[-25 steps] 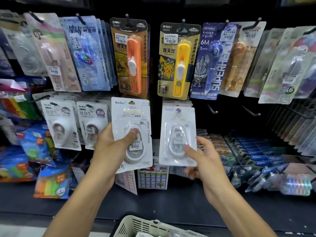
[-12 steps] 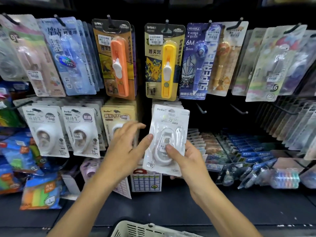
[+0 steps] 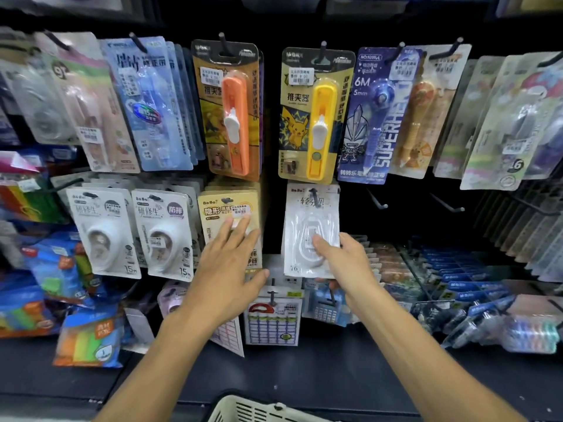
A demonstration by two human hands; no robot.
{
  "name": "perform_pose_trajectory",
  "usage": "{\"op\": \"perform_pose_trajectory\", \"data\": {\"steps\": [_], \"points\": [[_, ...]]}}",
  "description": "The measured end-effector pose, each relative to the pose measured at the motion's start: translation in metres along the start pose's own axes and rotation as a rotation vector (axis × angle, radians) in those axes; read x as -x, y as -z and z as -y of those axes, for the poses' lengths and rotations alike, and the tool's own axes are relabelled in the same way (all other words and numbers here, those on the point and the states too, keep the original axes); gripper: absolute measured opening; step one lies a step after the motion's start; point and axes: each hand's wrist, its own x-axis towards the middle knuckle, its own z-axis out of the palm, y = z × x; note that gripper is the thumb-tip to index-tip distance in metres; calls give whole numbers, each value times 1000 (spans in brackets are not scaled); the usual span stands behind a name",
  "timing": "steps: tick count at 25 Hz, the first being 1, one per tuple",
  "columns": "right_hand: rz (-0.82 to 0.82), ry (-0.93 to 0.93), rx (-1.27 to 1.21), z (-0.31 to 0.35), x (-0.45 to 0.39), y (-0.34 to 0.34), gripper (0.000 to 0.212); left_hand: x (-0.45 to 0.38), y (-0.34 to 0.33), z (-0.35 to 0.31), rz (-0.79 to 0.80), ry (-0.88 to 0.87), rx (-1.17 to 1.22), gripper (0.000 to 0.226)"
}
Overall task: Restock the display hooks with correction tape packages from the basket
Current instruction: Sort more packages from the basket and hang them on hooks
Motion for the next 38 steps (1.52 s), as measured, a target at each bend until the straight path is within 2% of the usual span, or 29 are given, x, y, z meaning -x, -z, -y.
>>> {"op": "perform_pose_trajectory", "data": {"steps": [2, 4, 6, 9, 10, 11, 12, 15, 16, 18, 23, 29, 34, 38], "points": [[10, -8, 18, 1, -13, -4, 59, 0, 1, 2, 4, 2, -10, 76], [18, 18, 37, -4, -19, -5, 45, 0, 2, 2, 13, 8, -9, 76], [-6, 16, 119, -10, -13, -2, 45, 0, 2, 1, 19, 4, 5, 75], [-188, 114, 384, -15, 0, 8, 54, 1, 4, 4, 20, -2, 30, 75], [-268, 208, 423, -10, 3, 12, 48, 1, 3, 5, 20, -2, 33, 75], [-302, 265, 360, 0, 3, 13, 39, 0, 3, 4, 18, -1, 34, 75], [-256, 224, 207, 17, 1, 13, 36, 0, 3, 4, 15, 0, 37, 75], [73, -146, -224, 67, -17, 2, 38, -1, 3, -1, 2, -2, 58, 74], [124, -229, -274, 79, -22, -4, 35, -1, 3, -2, 0, -1, 68, 74], [123, -299, -322, 90, -30, -16, 29, 0, 4, -2, 4, 0, 86, 73], [45, -225, -513, 86, -40, -34, 30, 0, 10, 3, 31, -4, 76, 71], [-14, -194, -492, 81, -40, -54, 30, -3, 10, 1, 43, -10, 68, 70], [126, -214, -480, 78, -33, -41, 25, 0, 9, 2, 35, -23, 55, 70], [108, -125, -301, 42, -10, -31, 50, 16, -1, -10, -142, -15, 26, 60]]}}
